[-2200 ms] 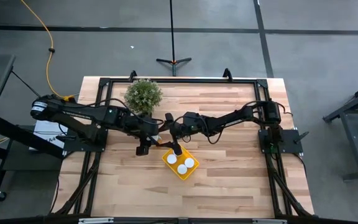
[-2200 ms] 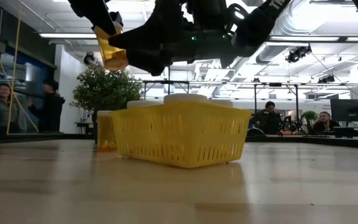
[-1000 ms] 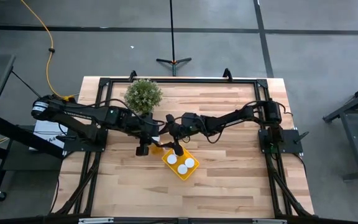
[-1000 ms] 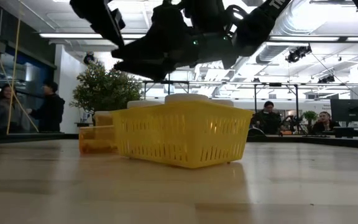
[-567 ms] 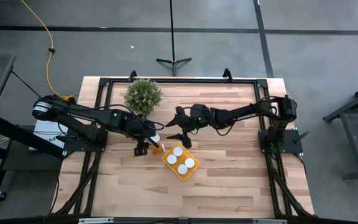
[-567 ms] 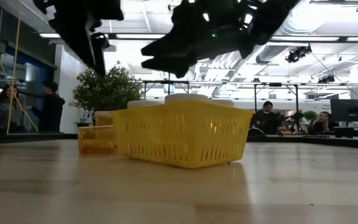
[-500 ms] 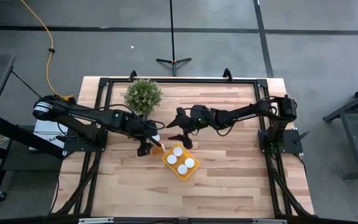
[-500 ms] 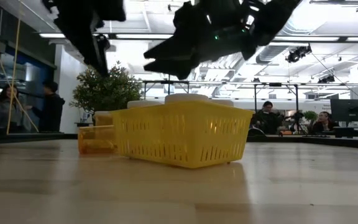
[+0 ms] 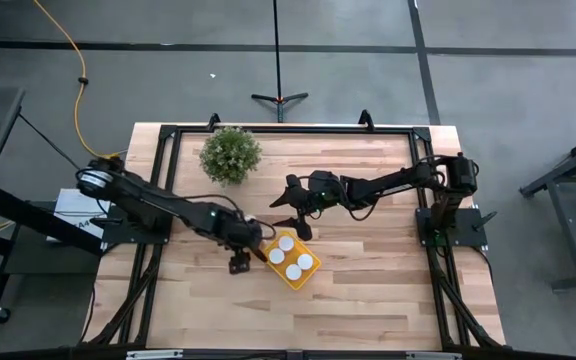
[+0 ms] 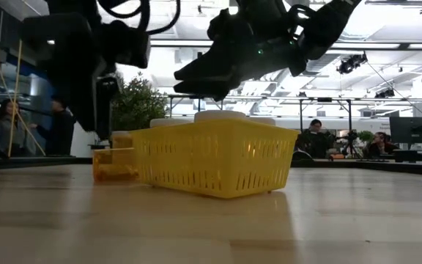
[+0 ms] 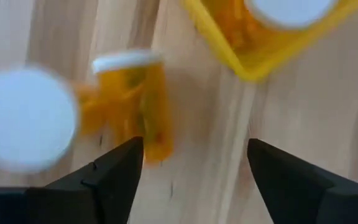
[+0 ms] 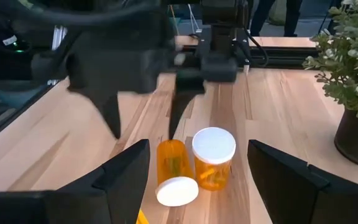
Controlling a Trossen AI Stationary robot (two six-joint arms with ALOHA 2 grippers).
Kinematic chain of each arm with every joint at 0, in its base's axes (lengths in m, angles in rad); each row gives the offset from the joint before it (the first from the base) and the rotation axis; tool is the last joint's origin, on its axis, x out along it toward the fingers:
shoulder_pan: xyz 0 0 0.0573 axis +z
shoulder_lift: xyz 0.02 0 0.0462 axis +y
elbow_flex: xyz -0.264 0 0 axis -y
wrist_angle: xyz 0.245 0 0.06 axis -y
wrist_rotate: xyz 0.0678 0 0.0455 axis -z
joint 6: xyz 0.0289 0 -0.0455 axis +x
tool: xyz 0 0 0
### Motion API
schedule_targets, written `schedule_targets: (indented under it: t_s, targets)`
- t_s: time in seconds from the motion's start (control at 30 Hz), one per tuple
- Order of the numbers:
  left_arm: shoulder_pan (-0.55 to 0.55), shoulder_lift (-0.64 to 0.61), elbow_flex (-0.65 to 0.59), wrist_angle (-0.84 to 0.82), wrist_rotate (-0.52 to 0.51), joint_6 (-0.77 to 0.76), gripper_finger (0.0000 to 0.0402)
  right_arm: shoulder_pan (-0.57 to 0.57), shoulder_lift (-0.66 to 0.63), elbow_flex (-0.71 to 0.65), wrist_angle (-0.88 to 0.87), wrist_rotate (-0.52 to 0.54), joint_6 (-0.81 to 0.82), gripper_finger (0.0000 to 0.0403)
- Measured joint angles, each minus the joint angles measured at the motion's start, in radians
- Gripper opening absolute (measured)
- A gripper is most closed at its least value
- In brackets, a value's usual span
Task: Pick and place pill bottles into a basket
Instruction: Put the pill bottle into the yellow transparent bin
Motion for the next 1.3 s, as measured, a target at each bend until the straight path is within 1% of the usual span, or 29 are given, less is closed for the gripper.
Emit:
schedule_targets:
  t_s: [0.1,0.2,0.3,0.43,0.6,0.8,1.1,1.3]
  targets:
    - [0.006,0.03,-0.001,-0.017,-0.024,0.004,0.0313,0.0,0.0,0.0,-0.002,0.0,-0.003,0.0261]
    - [0.005,0.041,0.001,0.006,-0.023,0.001,0.0308,0.0,0.0,0.0,-0.013,0.0,-0.004,0.0261]
    - [0.004,0.039,0.001,0.042,-0.03,0.005,0.0309,0.0,0.0,0.0,-0.025,0.0,-0.015,0.0261]
    - [0.006,0.039,0.002,0.031,-0.058,0.005,0.0312,0.0,0.001,0.0,-0.033,0.0,-0.025,0.0261]
    - [0.005,0.038,0.002,0.038,-0.05,-0.035,0.0308,0.0,0.001,0.0,-0.04,0.0,-0.029,0.0262]
    - [0.005,0.038,0.004,0.103,-0.026,-0.128,0.0309,0.0,0.001,0.0,-0.041,0.0,-0.029,0.0262]
    - [0.005,0.053,0.003,0.11,-0.048,-0.135,0.031,0.0,0.001,0.0,-0.052,0.0,-0.035,0.0261]
    - [0.005,0.09,0.004,0.129,-0.051,-0.133,0.031,0.0,0.001,0.0,-0.063,0.0,-0.045,0.0261]
